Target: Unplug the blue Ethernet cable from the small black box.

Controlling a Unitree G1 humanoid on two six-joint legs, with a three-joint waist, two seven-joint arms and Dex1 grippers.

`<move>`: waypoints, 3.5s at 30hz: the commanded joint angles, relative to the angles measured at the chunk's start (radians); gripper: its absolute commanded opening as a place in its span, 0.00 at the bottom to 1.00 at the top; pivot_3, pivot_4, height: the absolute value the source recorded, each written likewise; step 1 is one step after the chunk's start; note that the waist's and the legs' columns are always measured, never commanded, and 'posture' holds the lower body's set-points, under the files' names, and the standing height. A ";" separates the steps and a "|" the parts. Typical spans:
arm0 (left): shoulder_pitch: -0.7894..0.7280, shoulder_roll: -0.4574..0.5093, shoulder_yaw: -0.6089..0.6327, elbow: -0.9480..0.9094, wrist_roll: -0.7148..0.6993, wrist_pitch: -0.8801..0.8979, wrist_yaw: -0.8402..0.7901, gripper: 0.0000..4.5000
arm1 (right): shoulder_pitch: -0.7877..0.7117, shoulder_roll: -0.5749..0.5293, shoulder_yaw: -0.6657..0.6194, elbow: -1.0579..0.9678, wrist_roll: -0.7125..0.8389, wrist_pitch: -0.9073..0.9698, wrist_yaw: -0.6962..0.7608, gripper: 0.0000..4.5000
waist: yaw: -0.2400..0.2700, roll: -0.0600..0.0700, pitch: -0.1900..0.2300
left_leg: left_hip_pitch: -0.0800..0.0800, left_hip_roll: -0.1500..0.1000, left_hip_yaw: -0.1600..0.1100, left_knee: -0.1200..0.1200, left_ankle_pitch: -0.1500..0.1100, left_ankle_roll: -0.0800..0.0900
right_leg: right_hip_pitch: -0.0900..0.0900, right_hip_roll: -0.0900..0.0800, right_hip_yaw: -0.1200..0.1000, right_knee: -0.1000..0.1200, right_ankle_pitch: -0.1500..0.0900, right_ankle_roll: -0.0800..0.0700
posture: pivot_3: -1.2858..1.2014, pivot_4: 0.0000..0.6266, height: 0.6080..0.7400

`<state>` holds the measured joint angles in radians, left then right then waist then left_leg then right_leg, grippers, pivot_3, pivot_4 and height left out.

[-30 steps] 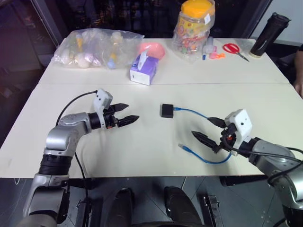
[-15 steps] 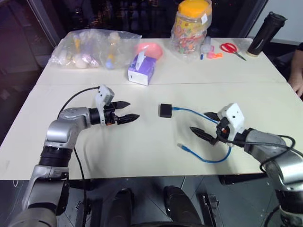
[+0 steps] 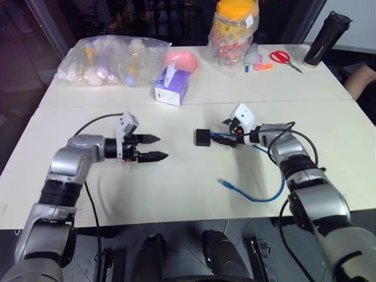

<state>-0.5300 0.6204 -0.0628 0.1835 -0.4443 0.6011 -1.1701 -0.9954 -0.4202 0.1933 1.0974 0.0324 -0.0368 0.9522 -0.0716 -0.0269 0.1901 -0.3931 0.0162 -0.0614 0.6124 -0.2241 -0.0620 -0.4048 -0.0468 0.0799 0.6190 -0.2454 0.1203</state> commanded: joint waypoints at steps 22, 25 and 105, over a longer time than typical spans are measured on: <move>-0.561 -0.246 0.133 0.693 -0.036 -0.072 -0.093 1.00 | 0.189 -0.155 0.000 -0.722 -0.350 -0.489 -0.343 0.01 | 0.003 0.000 0.000 | 0.001 -0.002 -0.002 0.001 0.001 -0.002 | -0.002 0.000 0.000 0.008 -0.001 0.002 | 0.52 0.24 0.99; -0.634 -0.277 0.144 0.811 -0.009 -0.137 -0.104 1.00 | 0.224 -0.155 -0.010 -0.823 -0.351 -0.428 -0.358 0.01 | 0.001 0.000 0.000 | 0.000 -0.002 -0.002 0.001 0.001 -0.002 | -0.003 0.000 0.000 0.007 -0.002 0.002 | 0.52 0.24 0.99; -0.513 -0.389 0.243 0.480 -0.216 0.330 -0.250 0.12 | 0.560 0.392 -0.348 -1.500 1.027 0.685 -0.740 0.01 | 0.014 0.000 0.000 | 0.000 -0.001 -0.005 0.001 0.001 -0.002 | -0.002 0.000 -0.002 0.009 -0.001 0.001 | 0.52 0.24 0.99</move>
<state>-1.0316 0.2295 0.1790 0.6961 -0.6402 0.9337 -1.4221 -0.4202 -0.0256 -0.1626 -0.3859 1.0412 0.6605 0.2061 -0.0580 -0.0268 0.1903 -0.3932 0.0152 -0.0661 0.6138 -0.2230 -0.0637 -0.4064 -0.0466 0.0775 0.6278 -0.2465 0.1210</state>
